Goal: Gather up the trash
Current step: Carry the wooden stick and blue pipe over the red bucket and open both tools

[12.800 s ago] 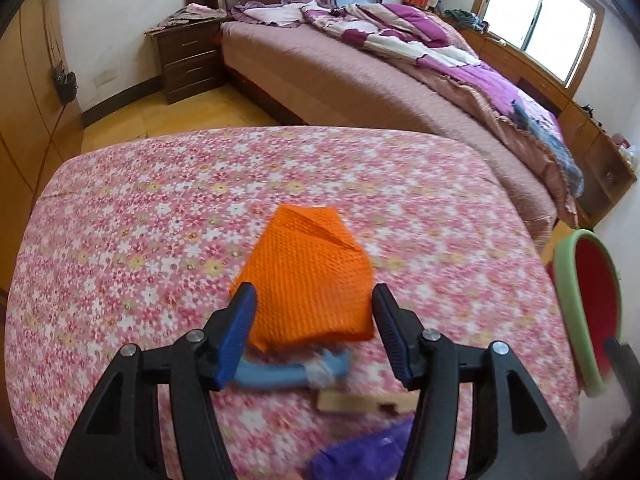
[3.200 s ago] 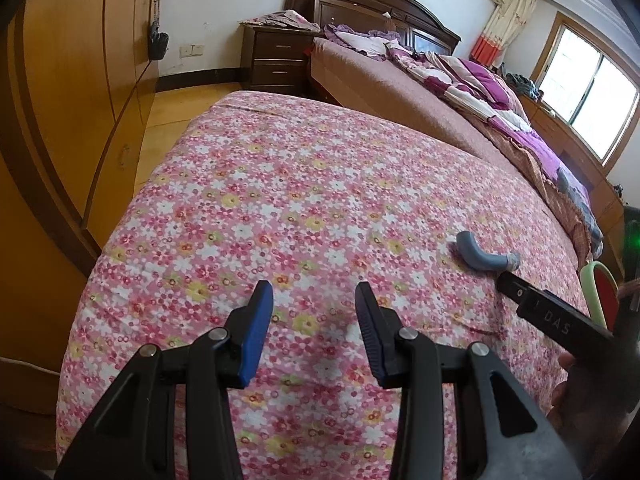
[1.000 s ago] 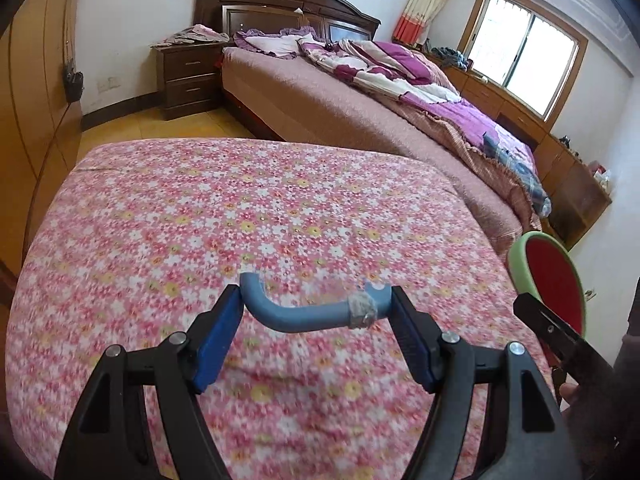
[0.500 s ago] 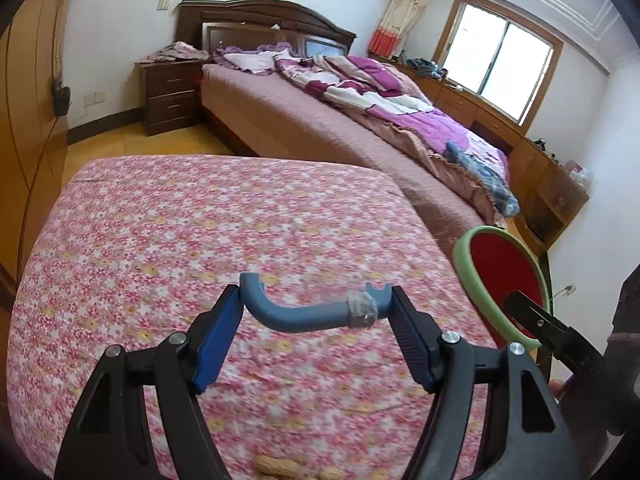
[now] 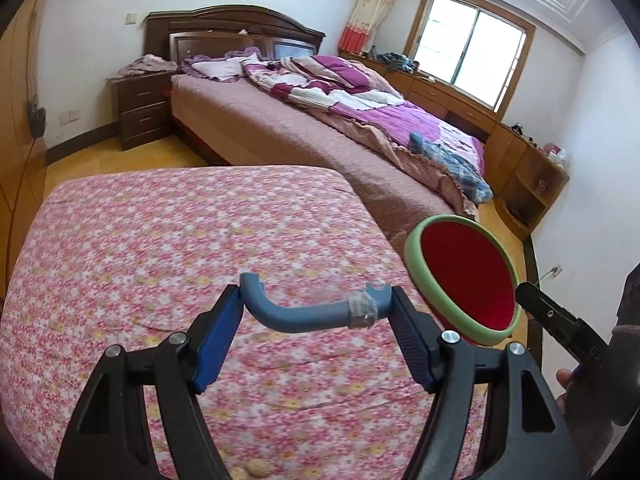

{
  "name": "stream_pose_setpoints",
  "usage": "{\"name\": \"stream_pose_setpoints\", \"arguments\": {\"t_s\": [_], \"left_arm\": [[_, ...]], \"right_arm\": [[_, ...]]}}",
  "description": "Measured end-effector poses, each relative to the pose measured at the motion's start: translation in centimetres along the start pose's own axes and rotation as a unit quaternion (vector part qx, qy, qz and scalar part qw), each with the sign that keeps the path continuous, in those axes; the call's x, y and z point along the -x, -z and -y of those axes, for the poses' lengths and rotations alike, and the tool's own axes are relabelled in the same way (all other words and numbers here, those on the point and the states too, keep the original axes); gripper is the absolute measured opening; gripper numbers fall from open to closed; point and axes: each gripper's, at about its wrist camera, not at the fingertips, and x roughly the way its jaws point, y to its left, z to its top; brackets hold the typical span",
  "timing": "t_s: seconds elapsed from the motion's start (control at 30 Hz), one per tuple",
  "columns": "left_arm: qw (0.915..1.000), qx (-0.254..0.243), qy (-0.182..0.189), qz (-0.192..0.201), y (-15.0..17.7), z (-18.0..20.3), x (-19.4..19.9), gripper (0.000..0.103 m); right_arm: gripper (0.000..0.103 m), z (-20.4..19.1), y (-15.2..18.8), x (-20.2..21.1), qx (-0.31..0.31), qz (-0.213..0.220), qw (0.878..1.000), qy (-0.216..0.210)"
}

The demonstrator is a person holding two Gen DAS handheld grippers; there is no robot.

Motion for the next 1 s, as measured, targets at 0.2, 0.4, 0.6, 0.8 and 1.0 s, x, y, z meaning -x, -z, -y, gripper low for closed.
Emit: {"name": "stream_pose_setpoints", "arguments": {"t_s": [0.2, 0.4, 0.6, 0.8, 1.0], "left_arm": [[0.9993, -0.033, 0.019, -0.008, -0.8, 3.5, -1.8, 0.073], [0.9963, -0.072, 0.041, -0.025, -1.1, 7.6, -4.7, 0.073], [0.9919, -0.101, 0.070, -0.031, -1.3, 11.4, -7.8, 0.073], [0.9861, -0.130, 0.092, -0.049, -0.5, 14.6, -11.6, 0.073], [0.9819, -0.145, 0.101, -0.070, 0.3, 16.3, -15.0, 0.073]], "right_arm": [[0.079, 2.8, -0.8, 0.8, -0.010, 0.006, 1.000, 0.020], [0.079, 5.7, -1.3, 2.0, -0.028, 0.024, 0.999, 0.036], [0.079, 8.9, -1.7, 2.9, -0.049, 0.032, 0.997, 0.054], [0.079, 11.8, -1.7, 3.1, -0.071, 0.037, 0.995, 0.065], [0.079, 13.5, -1.6, 1.9, -0.090, 0.027, 0.993, 0.069]]}}
